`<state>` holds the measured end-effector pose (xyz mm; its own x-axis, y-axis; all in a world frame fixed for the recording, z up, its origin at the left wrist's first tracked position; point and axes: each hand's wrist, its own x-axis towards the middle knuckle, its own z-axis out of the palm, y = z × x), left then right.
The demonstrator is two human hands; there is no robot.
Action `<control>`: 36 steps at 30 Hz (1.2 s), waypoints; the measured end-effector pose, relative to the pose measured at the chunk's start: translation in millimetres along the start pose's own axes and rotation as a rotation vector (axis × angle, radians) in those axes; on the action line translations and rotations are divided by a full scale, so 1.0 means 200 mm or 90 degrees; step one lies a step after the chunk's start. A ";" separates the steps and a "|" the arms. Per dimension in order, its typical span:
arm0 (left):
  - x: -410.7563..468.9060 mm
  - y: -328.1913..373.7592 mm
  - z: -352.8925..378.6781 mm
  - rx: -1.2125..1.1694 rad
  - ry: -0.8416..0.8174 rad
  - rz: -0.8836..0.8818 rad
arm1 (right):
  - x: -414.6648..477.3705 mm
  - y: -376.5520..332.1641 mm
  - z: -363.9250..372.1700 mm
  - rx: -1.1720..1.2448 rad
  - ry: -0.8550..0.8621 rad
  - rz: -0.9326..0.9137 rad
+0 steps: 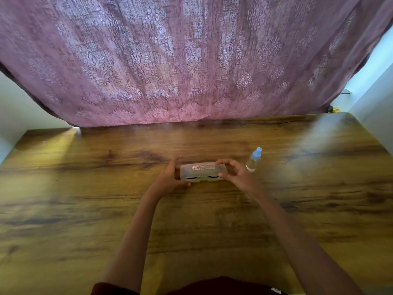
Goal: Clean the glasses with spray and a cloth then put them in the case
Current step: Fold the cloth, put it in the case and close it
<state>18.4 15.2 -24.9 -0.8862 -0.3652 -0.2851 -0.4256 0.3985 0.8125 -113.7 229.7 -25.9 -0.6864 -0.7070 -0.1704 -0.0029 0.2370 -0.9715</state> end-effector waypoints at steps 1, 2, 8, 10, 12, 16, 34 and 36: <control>0.00 0.00 0.00 0.004 -0.002 0.000 | 0.00 0.00 0.00 -0.008 -0.001 0.001; 0.00 0.00 0.00 0.007 -0.002 -0.002 | 0.00 -0.01 0.00 -0.016 -0.001 0.004; 0.00 0.00 -0.02 -0.002 -0.019 0.004 | -0.01 -0.02 0.01 -0.083 0.009 -0.030; 0.00 0.02 -0.03 0.008 -0.039 0.004 | -0.01 -0.02 0.02 -0.088 0.025 -0.037; 0.01 0.04 -0.03 -0.016 -0.054 -0.022 | -0.01 -0.01 0.03 -0.087 0.037 -0.041; 0.01 0.05 -0.02 -0.140 -0.036 -0.066 | -0.01 -0.01 0.03 -0.079 0.038 -0.033; 0.03 0.04 -0.01 -0.342 0.012 -0.050 | 0.03 -0.07 0.08 0.240 0.067 0.184; 0.04 0.05 0.00 -0.334 0.022 -0.054 | 0.05 -0.07 0.08 0.235 0.075 0.188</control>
<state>7.2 16.2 -19.1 -0.8424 -0.4090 -0.3507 -0.3387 -0.1042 0.9351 -108.3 209.0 -15.5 -0.6965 -0.5598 -0.4488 0.4480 0.1493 -0.8815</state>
